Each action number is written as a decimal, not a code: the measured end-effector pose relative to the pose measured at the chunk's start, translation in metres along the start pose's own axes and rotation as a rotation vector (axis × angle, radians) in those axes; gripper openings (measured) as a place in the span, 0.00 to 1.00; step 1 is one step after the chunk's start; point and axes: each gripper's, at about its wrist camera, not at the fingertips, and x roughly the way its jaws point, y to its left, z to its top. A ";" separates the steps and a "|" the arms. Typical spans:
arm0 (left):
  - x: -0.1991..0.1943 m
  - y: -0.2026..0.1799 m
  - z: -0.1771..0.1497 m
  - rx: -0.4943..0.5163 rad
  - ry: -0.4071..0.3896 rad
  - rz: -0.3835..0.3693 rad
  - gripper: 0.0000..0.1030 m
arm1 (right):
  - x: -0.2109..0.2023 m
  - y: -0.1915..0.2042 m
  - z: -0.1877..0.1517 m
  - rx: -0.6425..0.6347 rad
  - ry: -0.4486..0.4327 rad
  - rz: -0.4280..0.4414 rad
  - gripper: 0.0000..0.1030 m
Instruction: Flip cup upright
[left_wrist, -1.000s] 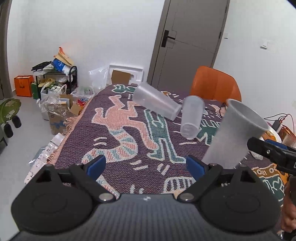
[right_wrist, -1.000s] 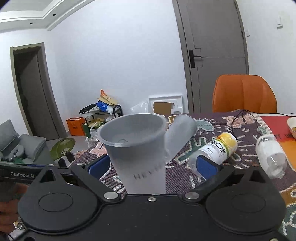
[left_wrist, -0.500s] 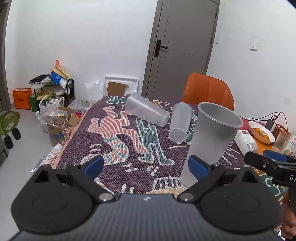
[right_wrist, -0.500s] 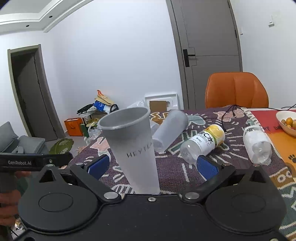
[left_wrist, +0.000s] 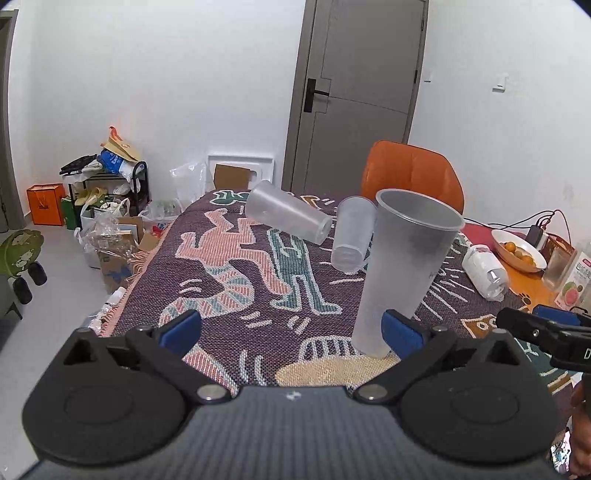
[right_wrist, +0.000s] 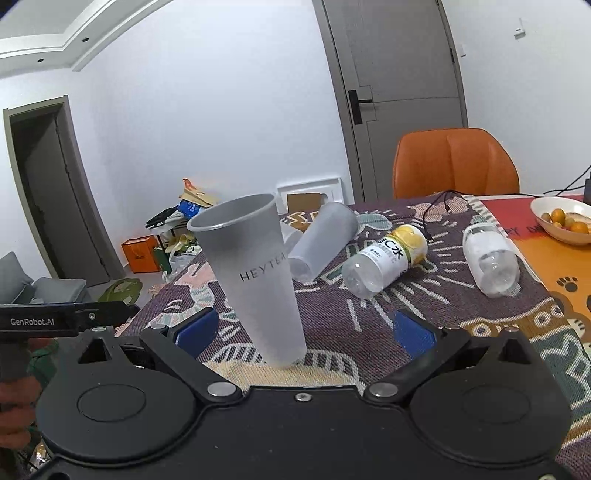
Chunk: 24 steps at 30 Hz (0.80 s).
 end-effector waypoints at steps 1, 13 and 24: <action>-0.001 -0.001 -0.001 0.004 0.001 0.000 1.00 | -0.001 -0.001 -0.001 0.001 0.002 -0.002 1.00; -0.013 -0.007 -0.010 0.023 0.020 0.004 1.00 | -0.023 -0.006 -0.003 0.004 -0.005 -0.016 1.00; -0.022 -0.006 -0.015 0.023 0.023 0.006 1.00 | -0.030 -0.001 -0.011 -0.017 0.005 -0.014 1.00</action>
